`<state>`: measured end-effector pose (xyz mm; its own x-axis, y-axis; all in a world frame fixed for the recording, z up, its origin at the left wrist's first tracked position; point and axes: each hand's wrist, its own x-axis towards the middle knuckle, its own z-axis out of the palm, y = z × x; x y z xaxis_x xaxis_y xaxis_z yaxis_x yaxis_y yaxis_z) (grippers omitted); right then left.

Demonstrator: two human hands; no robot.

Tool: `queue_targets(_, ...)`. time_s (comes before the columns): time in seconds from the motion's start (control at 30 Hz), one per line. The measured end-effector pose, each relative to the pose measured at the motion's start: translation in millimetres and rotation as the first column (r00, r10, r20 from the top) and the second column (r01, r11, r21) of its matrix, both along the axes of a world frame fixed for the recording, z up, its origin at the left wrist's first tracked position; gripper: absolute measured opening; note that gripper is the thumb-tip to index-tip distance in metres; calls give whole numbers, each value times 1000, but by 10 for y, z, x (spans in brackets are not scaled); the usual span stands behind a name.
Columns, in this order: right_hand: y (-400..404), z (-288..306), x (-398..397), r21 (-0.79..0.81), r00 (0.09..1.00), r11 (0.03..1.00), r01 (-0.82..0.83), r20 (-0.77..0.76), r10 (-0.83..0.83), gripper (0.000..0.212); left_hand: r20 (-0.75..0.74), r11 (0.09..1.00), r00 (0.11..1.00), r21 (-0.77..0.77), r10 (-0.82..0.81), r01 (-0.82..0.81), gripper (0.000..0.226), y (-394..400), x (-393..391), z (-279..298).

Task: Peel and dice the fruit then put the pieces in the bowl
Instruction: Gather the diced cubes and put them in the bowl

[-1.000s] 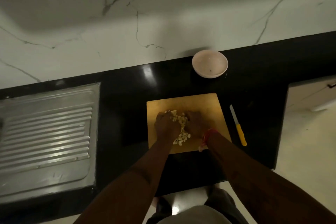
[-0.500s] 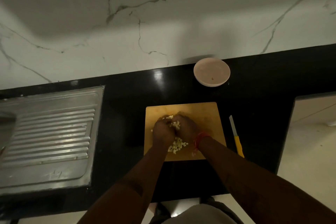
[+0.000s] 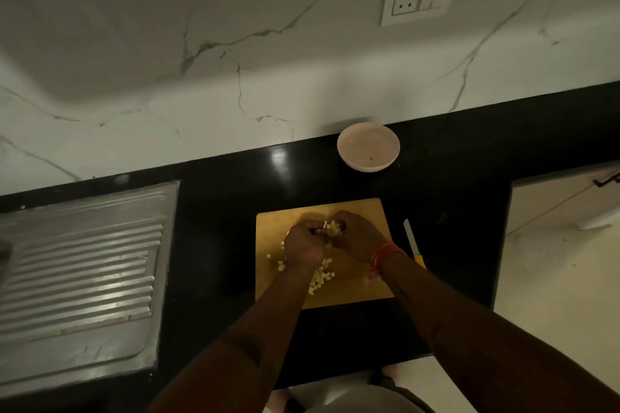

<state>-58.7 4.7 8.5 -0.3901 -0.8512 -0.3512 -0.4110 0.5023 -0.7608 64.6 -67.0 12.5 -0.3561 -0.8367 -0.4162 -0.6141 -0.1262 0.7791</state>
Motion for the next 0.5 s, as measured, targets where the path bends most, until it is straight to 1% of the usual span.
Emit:
queue_targets(0.33,128,-21,-166,-29,975,994,108,197,-101,35,-69,993,997,116,38,-30,21,85,-215,-36)
queue_targets(0.43,162,-15,-223,-21,963,993,118,245,-110,40,-99,980,990,185,98,-78,17,114,-254,-50)
queue_targets(0.5,177,-24,-231,-37,960,991,131,255,-117,40,-105,970,982,201,158,-135,17,136,-272,-57)
